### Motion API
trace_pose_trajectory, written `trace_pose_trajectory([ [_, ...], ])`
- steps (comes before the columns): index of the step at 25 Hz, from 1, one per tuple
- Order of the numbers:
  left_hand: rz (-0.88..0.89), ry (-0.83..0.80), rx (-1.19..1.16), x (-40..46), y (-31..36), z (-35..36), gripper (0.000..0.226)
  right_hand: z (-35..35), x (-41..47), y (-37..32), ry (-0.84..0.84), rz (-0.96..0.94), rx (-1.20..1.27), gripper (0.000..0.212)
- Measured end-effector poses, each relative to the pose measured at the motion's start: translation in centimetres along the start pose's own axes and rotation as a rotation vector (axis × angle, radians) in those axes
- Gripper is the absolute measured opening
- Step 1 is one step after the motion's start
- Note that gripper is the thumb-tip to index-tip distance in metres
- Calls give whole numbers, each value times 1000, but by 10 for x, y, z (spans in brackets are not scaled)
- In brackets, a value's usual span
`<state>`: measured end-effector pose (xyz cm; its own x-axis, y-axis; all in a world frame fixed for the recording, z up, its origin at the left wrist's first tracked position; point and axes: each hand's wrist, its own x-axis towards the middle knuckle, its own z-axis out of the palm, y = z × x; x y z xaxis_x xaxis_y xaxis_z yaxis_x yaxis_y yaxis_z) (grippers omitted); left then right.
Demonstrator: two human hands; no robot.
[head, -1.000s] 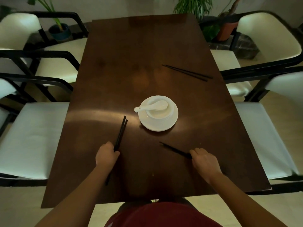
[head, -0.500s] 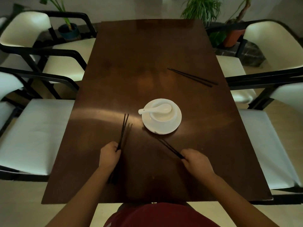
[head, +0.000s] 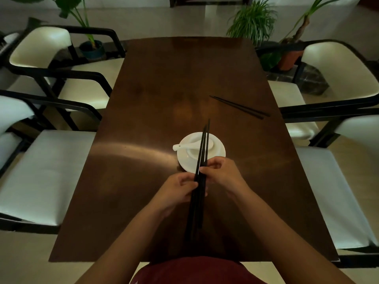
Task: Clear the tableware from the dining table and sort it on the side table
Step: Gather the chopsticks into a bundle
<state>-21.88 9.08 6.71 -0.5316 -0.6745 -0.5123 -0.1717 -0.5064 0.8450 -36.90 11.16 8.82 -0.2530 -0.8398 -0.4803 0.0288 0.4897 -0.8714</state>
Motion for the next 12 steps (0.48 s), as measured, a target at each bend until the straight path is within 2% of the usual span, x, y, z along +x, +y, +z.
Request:
trace_pose_trajectory([
  [3, -7, 91, -60, 5, -6, 20, 24, -7, 3, 3, 67, 5, -15, 9],
  [6, -39, 37, -201, 7, -12, 35, 26, -12, 4, 4, 97, 8, -121, 12],
  [12, -160, -38, -348, 15, 1, 38, 24, -29, 13, -2, -38, 45, -21, 20],
])
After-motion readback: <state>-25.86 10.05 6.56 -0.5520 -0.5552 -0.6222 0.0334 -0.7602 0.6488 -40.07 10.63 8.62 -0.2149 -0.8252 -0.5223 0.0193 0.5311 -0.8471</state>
